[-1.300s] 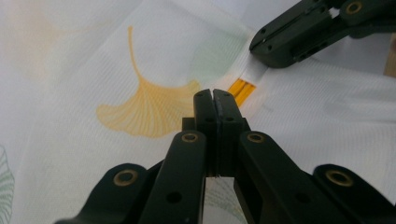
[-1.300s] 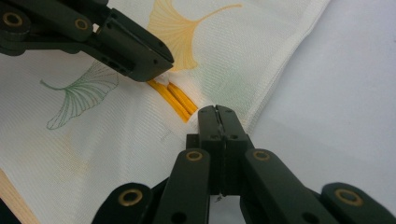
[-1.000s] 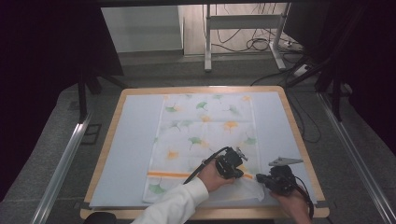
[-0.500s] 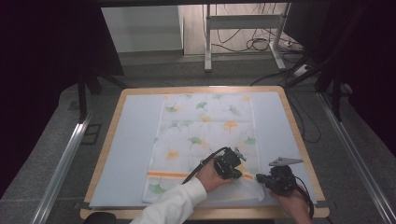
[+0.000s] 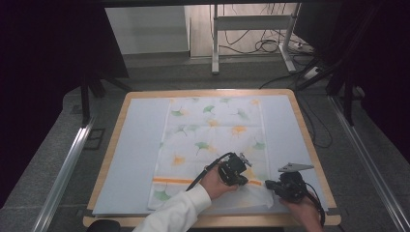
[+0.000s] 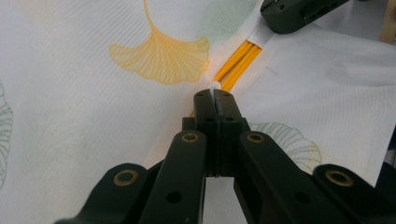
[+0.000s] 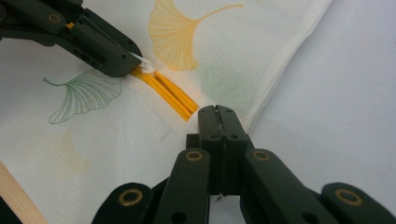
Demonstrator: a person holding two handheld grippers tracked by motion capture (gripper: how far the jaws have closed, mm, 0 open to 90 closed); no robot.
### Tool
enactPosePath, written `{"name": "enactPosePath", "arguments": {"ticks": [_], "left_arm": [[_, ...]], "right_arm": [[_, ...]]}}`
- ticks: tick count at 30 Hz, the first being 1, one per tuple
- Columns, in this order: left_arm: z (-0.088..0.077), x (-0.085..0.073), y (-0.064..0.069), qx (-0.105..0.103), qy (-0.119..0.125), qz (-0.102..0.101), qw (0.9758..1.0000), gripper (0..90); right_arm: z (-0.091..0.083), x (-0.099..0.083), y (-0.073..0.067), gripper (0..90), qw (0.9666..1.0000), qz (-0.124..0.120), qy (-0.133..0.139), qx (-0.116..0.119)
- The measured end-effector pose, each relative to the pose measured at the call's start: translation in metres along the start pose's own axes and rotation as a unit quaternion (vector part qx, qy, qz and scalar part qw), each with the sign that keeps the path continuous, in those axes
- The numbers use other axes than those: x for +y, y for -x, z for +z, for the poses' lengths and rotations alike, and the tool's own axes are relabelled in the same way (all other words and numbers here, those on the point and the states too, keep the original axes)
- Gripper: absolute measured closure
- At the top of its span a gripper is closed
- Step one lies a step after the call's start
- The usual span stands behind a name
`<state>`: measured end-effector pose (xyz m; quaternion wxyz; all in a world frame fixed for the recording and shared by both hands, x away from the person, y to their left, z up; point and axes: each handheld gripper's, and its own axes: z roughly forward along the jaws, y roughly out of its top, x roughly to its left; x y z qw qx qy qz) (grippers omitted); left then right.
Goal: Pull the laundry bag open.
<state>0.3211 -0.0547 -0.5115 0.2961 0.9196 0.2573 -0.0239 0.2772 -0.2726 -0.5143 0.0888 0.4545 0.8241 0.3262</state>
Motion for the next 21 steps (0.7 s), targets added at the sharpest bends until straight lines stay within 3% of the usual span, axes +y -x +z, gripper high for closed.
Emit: {"name": "enactPosePath", "arguments": {"ticks": [14,21], "left_arm": [[-0.018,-0.024,-0.013,0.013,-0.003,-0.01,0.9999,90.0],[-0.028,-0.038,-0.019,0.02,-0.001,-0.025,0.9995,90.0]], "right_arm": [[0.0,0.0,0.0,89.7,1.0,-0.003,0.0,0.001],[0.0,0.0,0.0,89.7,1.0,-0.005,0.0,0.0]]}}
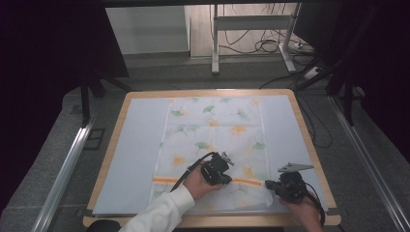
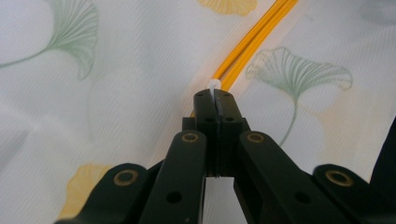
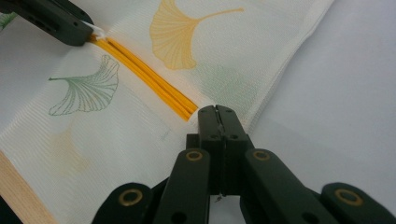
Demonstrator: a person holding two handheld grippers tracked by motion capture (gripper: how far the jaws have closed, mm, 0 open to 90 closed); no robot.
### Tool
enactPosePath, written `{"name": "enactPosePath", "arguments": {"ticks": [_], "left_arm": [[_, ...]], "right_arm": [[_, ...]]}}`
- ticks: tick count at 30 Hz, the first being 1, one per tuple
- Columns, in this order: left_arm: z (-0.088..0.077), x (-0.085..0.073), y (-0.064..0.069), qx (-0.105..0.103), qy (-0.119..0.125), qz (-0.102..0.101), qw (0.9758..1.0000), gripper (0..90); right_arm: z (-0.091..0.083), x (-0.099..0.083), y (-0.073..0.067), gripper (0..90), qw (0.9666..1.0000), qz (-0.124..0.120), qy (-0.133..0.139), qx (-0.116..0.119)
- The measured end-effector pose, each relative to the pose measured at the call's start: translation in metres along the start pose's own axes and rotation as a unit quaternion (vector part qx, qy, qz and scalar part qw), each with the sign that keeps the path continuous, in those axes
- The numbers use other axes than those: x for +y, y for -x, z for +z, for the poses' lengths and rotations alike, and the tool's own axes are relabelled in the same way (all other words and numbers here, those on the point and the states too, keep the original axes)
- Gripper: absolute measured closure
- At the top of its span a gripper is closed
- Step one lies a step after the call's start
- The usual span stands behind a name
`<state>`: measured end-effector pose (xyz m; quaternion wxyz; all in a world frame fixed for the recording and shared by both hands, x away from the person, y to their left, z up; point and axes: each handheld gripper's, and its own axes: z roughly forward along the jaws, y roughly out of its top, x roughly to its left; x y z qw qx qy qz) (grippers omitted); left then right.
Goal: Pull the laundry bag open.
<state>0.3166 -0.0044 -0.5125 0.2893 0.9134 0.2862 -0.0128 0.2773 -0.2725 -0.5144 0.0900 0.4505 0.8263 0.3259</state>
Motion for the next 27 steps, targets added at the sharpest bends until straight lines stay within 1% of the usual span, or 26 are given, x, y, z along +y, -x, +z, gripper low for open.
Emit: {"name": "enactPosePath", "arguments": {"ticks": [5,7,10,17,22,25,27], "left_arm": [[-0.008,-0.01,-0.005,0.0,-0.002,-0.007,1.0,90.0],[-0.01,-0.014,-0.007,0.006,-0.004,-0.009,0.9999,90.0],[-0.015,-0.022,-0.012,0.003,-0.001,-0.017,0.9998,90.0],[-0.023,-0.035,-0.018,0.01,0.001,-0.025,0.9996,90.0],[-0.031,-0.048,-0.026,0.013,0.004,-0.038,0.9992,90.0],[-0.036,-0.055,-0.031,0.019,0.004,-0.044,0.9988,90.0],[-0.041,-0.062,-0.036,0.021,0.004,-0.052,0.9984,90.0]], "right_arm": [[0.0,0.0,0.0,89.7,1.0,0.0,0.0,0.0],[0.0,0.0,0.0,89.7,1.0,0.0,0.0,0.001],[0.0,0.0,0.0,89.7,1.0,0.0,0.0,0.002],[0.0,0.0,0.0,89.7,1.0,0.001,-0.001,0.002],[0.0,0.0,0.0,89.7,1.0,0.001,-0.001,0.003],[0.0,0.0,0.001,89.7,1.0,0.001,-0.002,0.004],[0.0,0.0,0.001,89.7,1.0,0.001,-0.001,0.004]]}}
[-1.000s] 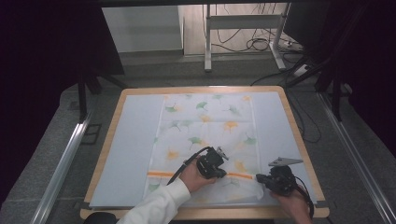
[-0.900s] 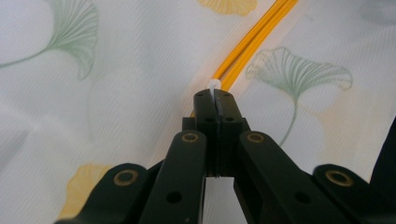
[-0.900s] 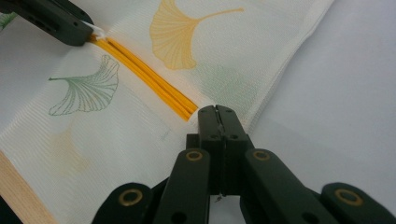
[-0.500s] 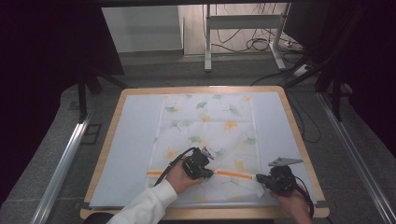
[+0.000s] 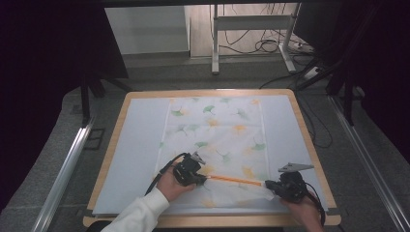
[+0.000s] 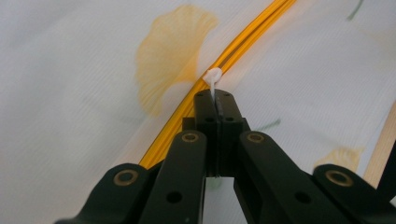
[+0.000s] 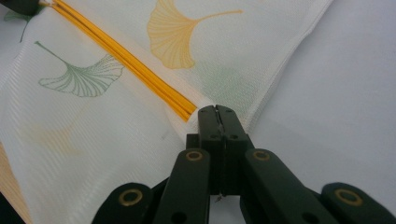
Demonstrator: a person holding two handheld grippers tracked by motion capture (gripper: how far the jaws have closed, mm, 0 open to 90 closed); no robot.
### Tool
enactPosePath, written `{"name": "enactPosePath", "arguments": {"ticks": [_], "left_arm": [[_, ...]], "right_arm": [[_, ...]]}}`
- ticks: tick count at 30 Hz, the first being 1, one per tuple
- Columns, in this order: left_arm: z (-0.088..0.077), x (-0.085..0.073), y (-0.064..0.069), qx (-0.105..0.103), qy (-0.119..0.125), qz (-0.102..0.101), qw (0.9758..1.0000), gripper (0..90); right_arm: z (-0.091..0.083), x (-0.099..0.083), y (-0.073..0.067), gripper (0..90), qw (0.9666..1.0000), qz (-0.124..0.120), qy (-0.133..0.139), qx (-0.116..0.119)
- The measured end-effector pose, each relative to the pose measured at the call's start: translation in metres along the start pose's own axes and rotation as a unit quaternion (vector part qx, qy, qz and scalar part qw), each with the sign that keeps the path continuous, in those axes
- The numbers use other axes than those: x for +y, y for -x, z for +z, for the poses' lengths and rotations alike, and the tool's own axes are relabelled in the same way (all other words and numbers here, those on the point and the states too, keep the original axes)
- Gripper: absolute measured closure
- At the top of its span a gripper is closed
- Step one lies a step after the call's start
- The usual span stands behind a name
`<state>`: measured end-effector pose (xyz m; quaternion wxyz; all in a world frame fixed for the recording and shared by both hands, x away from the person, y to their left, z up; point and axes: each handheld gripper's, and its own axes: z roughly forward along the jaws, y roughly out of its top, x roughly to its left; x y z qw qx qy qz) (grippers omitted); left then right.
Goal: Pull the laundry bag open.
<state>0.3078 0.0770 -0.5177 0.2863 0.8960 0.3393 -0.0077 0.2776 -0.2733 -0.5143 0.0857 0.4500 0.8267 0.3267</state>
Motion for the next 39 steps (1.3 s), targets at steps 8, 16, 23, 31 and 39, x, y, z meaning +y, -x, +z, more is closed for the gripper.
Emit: {"name": "enactPosePath", "arguments": {"ticks": [8,16,23,31,39], "left_arm": [[-0.017,-0.024,-0.02,0.013,0.004,-0.023,0.9996,90.0],[-0.034,-0.046,-0.037,0.027,0.006,-0.044,0.9986,90.0],[-0.042,-0.058,-0.044,0.033,0.008,-0.057,0.9978,90.0],[-0.049,-0.067,-0.05,0.041,0.007,-0.065,0.997,90.0],[-0.057,-0.078,-0.056,0.047,0.006,-0.074,0.9962,90.0]], "right_arm": [[0.0,0.0,0.0,89.7,1.0,-0.002,0.001,0.0],[0.0,0.0,0.001,89.6,1.0,-0.002,0.0,0.002],[0.0,0.0,0.001,89.7,1.0,-0.002,0.0,0.003],[0.0,0.0,0.001,89.7,1.0,-0.003,0.0,0.003],[0.0,0.0,0.0,89.7,1.0,-0.003,-0.001,0.002]]}}
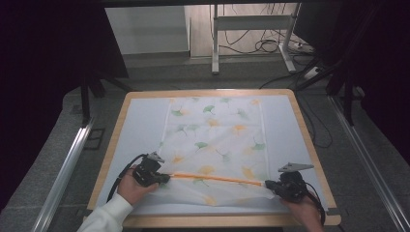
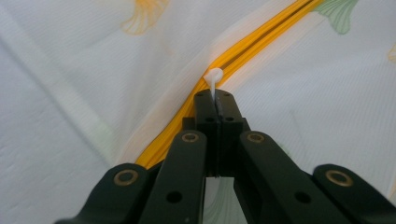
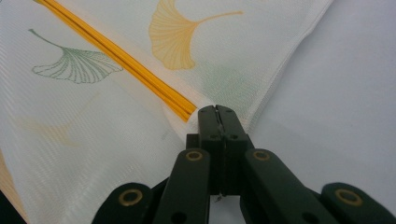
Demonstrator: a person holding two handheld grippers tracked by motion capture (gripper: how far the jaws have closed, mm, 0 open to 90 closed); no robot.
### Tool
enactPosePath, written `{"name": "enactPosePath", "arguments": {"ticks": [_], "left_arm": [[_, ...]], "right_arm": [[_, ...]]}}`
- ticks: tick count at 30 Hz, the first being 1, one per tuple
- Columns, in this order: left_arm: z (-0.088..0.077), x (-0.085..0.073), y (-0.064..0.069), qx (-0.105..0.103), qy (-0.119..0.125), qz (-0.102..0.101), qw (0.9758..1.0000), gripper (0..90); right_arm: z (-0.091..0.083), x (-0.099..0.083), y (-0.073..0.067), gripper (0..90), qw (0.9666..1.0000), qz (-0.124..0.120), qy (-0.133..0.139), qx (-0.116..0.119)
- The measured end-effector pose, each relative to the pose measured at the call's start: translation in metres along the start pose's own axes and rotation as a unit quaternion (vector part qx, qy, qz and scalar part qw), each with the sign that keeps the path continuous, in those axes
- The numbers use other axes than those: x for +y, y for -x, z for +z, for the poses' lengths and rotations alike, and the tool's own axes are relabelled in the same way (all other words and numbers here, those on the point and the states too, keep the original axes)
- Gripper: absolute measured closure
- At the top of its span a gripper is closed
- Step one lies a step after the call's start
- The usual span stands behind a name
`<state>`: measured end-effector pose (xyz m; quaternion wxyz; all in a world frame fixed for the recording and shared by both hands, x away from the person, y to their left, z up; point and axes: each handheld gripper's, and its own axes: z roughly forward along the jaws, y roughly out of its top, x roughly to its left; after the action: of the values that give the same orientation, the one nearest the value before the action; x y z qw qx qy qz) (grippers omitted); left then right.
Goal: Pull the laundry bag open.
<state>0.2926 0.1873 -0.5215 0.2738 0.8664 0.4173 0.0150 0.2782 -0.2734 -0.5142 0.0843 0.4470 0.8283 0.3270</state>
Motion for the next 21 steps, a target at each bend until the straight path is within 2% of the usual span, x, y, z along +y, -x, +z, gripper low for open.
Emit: {"name": "enactPosePath", "arguments": {"ticks": [8,21], "left_arm": [[-0.009,-0.01,-0.01,0.006,-0.001,-0.01,0.9999,90.0],[-0.017,-0.019,-0.015,0.015,0.001,-0.016,0.9998,90.0]], "right_arm": [[0.0,0.0,0.0,89.6,1.0,0.0,0.0,0.0],[0.0,0.0,-0.001,89.7,1.0,-0.002,0.001,-0.002]]}}
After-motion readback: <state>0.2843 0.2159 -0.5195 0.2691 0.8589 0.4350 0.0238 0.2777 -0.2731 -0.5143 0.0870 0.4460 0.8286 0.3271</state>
